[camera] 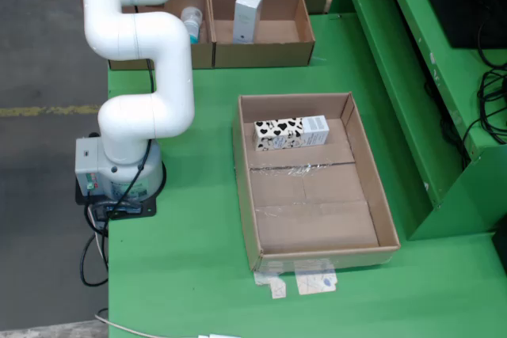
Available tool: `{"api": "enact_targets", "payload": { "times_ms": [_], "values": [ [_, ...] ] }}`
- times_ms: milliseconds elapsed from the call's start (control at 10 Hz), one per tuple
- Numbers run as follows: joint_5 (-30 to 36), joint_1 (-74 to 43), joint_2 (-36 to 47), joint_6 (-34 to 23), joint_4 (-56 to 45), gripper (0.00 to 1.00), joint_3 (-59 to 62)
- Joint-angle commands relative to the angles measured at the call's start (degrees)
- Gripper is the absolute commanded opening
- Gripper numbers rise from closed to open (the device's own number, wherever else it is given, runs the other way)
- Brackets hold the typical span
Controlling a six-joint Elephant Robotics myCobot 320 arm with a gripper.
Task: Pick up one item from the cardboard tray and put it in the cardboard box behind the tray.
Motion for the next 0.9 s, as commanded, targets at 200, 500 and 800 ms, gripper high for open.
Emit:
{"api": "enact_targets", "payload": {
  "times_ms": [200,500,800],
  "values": [
    [3.79,-3.37,-3.47,-1.54,12.75,0.0,-28.47],
    [6.13,-4.98,-8.15,-2.31,21.86,0.0,-32.25],
    [7.34,-5.9,-10.51,-2.85,26.42,0.0,-34.5]
  ]
}}
